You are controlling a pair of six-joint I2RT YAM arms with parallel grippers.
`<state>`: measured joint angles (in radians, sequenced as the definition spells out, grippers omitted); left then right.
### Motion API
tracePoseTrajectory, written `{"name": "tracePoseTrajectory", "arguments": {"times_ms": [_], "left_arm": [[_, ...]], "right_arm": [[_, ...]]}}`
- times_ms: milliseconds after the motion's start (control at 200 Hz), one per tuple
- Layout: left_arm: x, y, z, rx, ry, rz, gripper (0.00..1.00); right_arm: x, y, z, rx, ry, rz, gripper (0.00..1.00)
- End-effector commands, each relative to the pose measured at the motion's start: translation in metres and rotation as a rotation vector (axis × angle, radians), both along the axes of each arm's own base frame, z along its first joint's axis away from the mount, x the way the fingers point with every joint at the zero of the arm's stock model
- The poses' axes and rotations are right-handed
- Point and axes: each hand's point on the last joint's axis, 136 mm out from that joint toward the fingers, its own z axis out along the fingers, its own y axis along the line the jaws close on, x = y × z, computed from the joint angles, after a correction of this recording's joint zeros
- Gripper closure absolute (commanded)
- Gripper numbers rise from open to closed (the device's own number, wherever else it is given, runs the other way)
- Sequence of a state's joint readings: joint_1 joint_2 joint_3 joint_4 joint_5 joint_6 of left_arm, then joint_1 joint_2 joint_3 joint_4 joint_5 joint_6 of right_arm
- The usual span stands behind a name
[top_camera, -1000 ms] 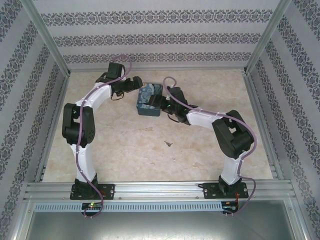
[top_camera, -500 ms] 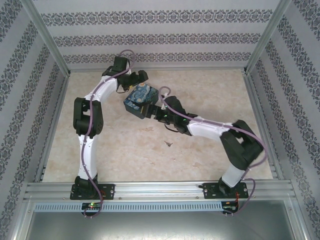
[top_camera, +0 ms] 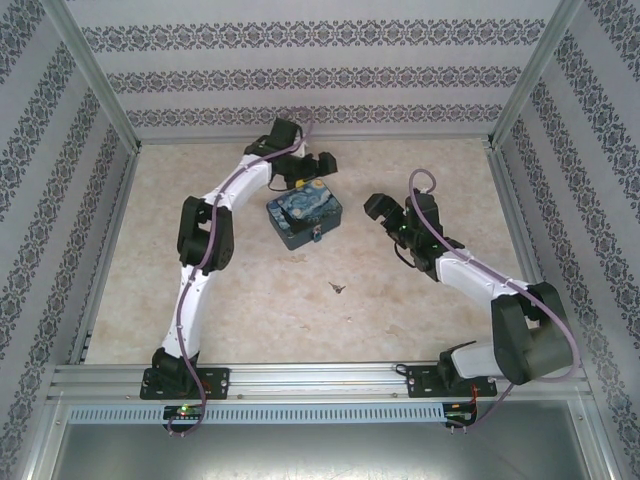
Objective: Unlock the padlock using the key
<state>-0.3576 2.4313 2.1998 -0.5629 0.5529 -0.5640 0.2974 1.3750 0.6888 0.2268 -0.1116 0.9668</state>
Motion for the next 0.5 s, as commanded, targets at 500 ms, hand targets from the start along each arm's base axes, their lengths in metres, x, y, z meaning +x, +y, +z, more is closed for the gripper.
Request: {"name": "tracePoseTrajectory", "arguments": {"times_ms": [500], "left_arm": [[-0.088, 0.045, 0.098, 0.050, -0.153, 0.032, 0.00]], "right_arm": [[-0.020, 0.038, -0.016, -0.099, 0.066, 0.295, 0.06]]}}
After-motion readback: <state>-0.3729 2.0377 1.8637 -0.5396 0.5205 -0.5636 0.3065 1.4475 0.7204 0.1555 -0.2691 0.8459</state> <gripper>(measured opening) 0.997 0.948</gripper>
